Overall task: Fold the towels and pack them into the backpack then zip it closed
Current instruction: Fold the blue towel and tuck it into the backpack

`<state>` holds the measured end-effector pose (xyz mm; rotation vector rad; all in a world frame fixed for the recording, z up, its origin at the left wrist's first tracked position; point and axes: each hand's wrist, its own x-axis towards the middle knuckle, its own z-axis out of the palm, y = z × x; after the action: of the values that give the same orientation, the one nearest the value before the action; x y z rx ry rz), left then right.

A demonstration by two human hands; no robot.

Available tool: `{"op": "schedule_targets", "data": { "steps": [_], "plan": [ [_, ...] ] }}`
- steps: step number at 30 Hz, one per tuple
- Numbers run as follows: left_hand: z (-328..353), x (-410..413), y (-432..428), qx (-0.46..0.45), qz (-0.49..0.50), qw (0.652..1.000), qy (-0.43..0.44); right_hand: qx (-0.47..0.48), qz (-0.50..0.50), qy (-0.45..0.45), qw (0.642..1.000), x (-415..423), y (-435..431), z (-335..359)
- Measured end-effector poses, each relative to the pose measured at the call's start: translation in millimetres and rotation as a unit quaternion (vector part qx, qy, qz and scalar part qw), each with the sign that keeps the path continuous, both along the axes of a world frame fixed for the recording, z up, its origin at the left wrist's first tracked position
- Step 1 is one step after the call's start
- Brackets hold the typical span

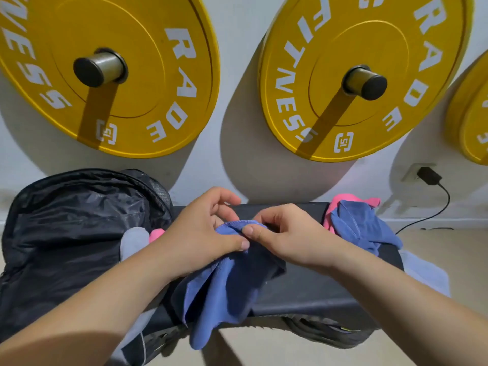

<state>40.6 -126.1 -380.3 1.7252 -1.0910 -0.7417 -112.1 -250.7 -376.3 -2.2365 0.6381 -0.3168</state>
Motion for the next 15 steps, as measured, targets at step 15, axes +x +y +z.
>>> {"op": "schedule_targets", "data": {
  "steps": [15],
  "plan": [
    [-26.4,57.2,-4.1,0.162,0.068,0.969,-0.173,0.191,-0.429,-0.232,0.852,-22.5,-62.0,-6.0]
  ]
}}
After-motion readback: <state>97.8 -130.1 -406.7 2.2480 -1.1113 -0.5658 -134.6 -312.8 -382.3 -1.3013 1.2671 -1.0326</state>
